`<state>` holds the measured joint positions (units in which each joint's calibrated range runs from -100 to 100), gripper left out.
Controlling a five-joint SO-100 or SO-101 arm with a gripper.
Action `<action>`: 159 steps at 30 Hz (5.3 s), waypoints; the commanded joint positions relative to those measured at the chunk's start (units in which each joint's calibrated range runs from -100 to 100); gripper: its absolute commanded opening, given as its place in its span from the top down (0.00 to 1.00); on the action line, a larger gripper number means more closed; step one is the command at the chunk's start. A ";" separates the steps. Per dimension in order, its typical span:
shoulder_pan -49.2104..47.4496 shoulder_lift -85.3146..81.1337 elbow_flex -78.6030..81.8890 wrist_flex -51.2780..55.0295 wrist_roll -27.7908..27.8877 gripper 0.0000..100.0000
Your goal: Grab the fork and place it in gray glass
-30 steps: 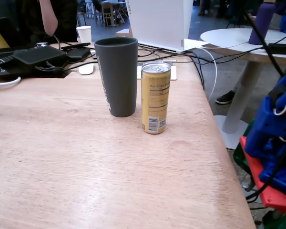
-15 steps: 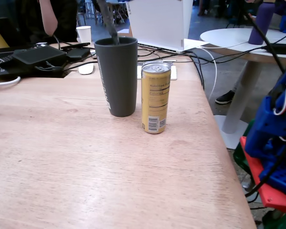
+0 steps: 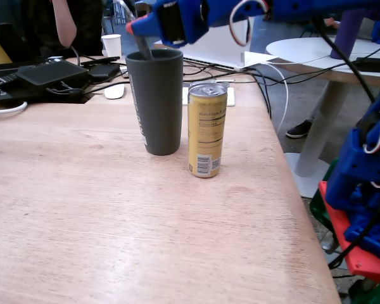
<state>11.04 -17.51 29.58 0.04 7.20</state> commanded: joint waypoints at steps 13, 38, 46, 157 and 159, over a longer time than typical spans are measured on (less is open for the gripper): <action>-0.55 -3.42 7.38 -10.55 0.49 0.93; -29.48 -3.33 -6.22 -10.14 0.15 0.78; -51.82 -6.76 -3.76 10.71 -0.10 0.78; -17.13 -80.00 68.25 45.03 -10.89 1.00; -17.13 -80.00 68.25 45.03 -10.89 1.00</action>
<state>-5.78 -96.89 98.47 45.84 -3.83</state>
